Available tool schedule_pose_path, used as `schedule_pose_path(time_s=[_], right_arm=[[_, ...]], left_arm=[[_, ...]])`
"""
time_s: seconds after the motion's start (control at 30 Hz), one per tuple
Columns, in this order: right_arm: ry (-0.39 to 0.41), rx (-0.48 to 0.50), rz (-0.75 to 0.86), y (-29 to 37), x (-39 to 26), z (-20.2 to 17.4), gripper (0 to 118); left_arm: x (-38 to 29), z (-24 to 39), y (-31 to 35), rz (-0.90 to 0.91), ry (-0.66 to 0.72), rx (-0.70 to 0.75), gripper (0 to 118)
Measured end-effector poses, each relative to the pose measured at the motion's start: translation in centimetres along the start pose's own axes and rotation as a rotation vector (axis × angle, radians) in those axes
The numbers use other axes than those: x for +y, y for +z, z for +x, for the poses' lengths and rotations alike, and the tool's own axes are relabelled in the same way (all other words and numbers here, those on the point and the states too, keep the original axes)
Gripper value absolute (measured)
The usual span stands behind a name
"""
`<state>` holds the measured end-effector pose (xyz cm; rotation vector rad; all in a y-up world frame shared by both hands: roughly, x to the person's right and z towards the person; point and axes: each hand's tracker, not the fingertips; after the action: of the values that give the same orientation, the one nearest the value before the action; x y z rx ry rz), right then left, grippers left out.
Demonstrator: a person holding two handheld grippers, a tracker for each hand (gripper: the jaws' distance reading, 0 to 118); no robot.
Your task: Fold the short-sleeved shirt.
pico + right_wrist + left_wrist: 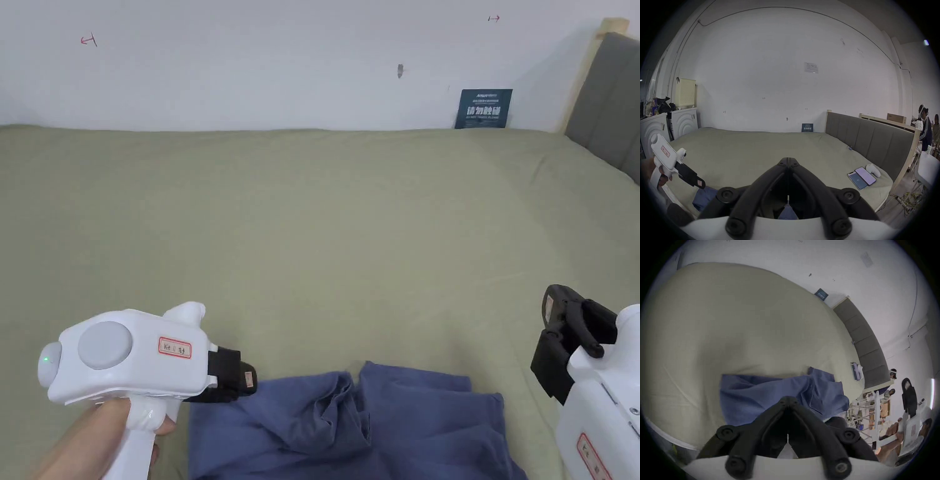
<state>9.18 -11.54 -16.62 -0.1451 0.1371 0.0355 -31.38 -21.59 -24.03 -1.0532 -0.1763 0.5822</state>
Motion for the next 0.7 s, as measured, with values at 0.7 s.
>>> schedule_pose_path(time_s=[0.7], right_arm=[[0.034,0.002,-0.055,-1.3,-1.1,-0.6,1]], left_arm=[[-2.4,2.6,-5.9,-0.128,0.000,-0.234,0]])
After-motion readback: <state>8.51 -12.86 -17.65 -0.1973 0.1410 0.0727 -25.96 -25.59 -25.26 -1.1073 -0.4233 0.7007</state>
